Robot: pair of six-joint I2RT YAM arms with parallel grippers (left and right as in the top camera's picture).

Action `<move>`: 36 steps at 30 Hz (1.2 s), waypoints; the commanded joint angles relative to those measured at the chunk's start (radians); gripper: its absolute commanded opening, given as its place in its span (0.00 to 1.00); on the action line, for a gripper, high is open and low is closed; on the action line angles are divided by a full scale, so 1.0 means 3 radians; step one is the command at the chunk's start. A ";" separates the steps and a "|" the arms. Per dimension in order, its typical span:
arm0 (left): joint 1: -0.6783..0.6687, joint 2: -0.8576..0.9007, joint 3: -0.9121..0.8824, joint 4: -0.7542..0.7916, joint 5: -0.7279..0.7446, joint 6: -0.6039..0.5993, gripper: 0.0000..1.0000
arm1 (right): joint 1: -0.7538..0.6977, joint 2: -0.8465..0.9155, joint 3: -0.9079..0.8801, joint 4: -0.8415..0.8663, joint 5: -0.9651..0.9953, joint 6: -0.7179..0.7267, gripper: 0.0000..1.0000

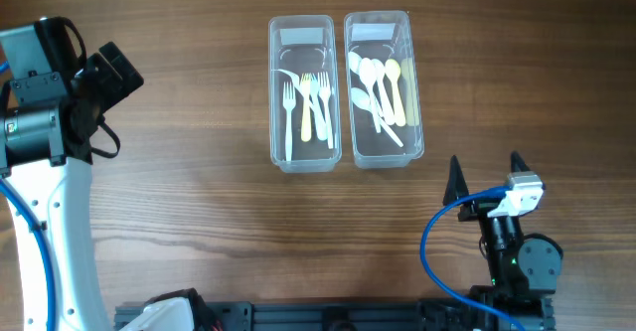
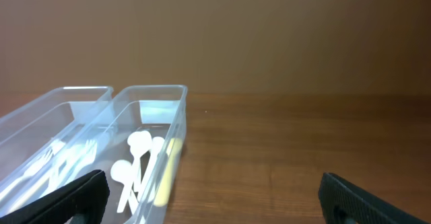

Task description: Pack container

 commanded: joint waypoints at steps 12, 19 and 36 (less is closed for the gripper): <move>0.0006 -0.0032 0.0015 0.0008 -0.0029 -0.0045 1.00 | 0.0003 -0.0056 -0.0134 0.0164 0.0270 0.0146 1.00; 0.0006 -0.0032 0.0015 0.0008 -0.0029 -0.0045 1.00 | 0.0003 -0.0056 -0.0134 0.0158 0.0270 0.0177 1.00; 0.0006 -0.0032 0.0015 0.0008 -0.0029 -0.0045 1.00 | 0.0003 -0.0056 -0.0132 0.0154 0.0270 0.0177 1.00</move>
